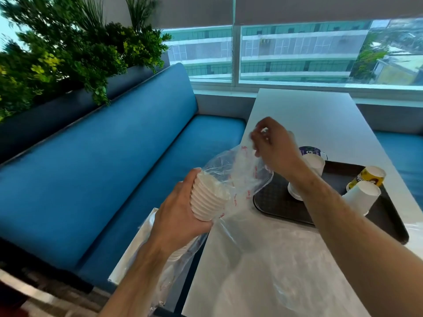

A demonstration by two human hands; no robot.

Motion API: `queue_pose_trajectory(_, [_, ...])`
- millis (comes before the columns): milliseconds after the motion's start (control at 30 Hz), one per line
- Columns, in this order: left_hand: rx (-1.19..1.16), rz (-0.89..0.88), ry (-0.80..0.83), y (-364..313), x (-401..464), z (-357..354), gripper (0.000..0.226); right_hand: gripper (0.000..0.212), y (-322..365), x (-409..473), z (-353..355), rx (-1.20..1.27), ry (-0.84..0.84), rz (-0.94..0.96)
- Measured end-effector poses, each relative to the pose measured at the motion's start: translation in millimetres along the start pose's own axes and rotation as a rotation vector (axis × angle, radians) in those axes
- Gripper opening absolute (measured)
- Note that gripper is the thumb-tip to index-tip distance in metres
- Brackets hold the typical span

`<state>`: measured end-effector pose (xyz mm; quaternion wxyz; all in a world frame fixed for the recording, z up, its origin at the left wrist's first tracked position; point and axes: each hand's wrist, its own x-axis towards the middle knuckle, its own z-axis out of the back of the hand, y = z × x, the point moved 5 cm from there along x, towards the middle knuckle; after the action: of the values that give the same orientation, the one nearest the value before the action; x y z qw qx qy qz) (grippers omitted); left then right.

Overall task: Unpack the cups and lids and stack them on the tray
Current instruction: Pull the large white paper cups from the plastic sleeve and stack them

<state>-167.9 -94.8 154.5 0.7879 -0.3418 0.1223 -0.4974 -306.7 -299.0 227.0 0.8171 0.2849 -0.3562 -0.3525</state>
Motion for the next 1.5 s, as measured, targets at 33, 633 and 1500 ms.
queue_pose_trajectory(33, [-0.019, 0.008, 0.003, 1, -1, 0, 0.114, 0.007, -6, 4, 0, 0.026, 0.008, -0.062])
queue_pose_trajectory(633, [0.072, -0.008, -0.044, 0, 10, 5, 0.111, 0.029, -9, -38, -30, -0.034, 0.472, -0.291])
queue_pose_trajectory(1500, [-0.119, 0.133, -0.013, 15, 25, 5, 0.096, 0.020, 34, -34, -45, 0.410, 0.451, 0.092])
